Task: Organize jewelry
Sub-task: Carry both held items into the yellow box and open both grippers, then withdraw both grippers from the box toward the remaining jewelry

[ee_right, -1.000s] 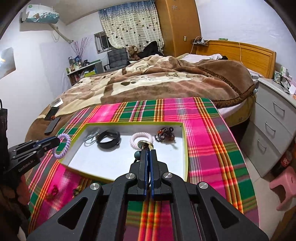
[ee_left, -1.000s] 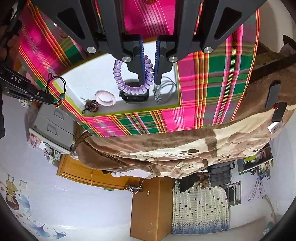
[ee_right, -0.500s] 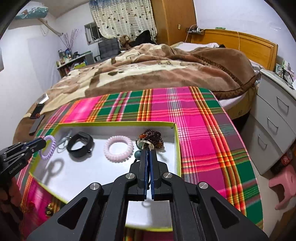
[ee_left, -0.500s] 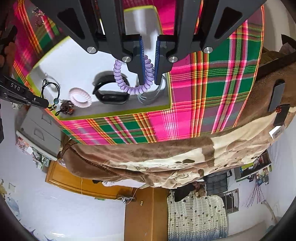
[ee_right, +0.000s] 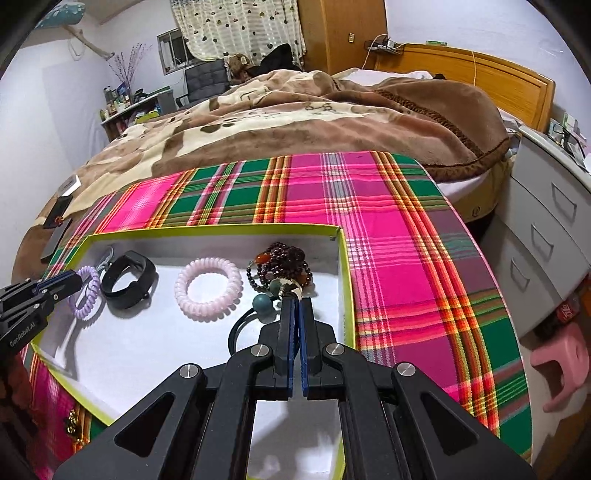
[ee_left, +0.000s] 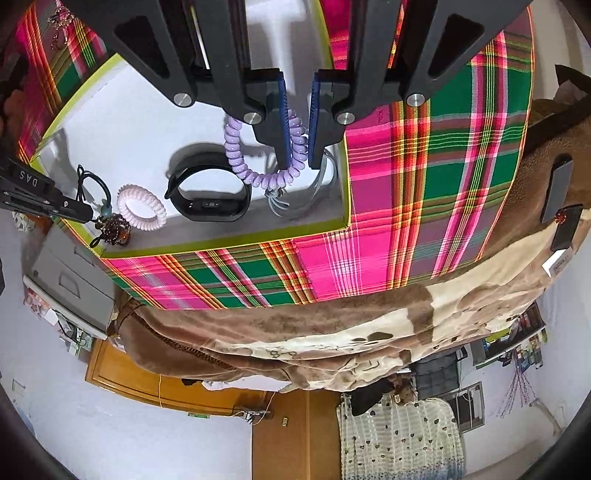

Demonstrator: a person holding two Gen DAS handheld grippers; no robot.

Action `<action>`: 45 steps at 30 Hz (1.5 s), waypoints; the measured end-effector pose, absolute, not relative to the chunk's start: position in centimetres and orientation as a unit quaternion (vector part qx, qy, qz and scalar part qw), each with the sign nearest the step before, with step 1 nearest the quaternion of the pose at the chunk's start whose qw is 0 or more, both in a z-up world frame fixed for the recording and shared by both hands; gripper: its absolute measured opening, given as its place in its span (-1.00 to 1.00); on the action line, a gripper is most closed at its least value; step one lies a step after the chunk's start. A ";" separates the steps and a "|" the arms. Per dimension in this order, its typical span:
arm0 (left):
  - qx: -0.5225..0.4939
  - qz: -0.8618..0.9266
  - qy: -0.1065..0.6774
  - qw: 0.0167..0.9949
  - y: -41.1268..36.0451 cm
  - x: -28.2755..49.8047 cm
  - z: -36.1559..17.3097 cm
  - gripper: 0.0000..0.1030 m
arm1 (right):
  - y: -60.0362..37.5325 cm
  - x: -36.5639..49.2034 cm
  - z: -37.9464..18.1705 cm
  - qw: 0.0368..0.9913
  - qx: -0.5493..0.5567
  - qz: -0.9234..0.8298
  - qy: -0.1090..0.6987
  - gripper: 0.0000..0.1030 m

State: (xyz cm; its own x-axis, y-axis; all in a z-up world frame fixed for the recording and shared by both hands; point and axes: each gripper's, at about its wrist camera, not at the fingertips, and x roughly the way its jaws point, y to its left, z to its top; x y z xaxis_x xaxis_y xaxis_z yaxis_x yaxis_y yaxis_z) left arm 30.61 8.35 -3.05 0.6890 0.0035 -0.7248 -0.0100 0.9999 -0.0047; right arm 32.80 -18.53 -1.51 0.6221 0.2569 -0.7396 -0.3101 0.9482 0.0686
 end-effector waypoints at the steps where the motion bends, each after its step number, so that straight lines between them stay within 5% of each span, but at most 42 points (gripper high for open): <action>1: -0.004 0.003 0.397 0.918 8.3 30.7 -3.2 -0.82 | -18.5 32.8 -1.5 0.900 -0.033 0.157 0.405 -0.96; 5: 0.004 0.004 0.396 0.918 8.1 30.7 -3.2 -0.82 | -18.6 32.9 -1.6 0.900 -0.040 0.157 0.406 -0.90; 8: 0.006 0.004 0.396 0.918 8.0 30.7 -3.2 -0.82 | -18.7 32.7 -1.4 0.901 -0.042 0.160 0.400 -0.67; 27: 0.000 -0.004 0.369 0.930 8.4 26.9 -0.7 -0.79 | -20.0 28.4 1.1 0.913 -0.027 0.171 0.369 -0.64; 45: -0.006 -0.016 0.303 0.953 5.7 14.1 2.7 -0.79 | -20.6 16.6 4.4 0.926 -0.027 0.207 0.313 -0.63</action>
State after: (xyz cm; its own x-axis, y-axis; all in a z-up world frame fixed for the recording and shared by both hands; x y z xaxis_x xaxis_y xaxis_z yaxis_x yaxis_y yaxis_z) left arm 14.12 5.67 2.67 0.8160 -0.0339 -0.5771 0.0265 0.9994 -0.0212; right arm 16.63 -20.55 4.42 0.7176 0.3671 -0.5919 -0.4009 0.9126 0.0800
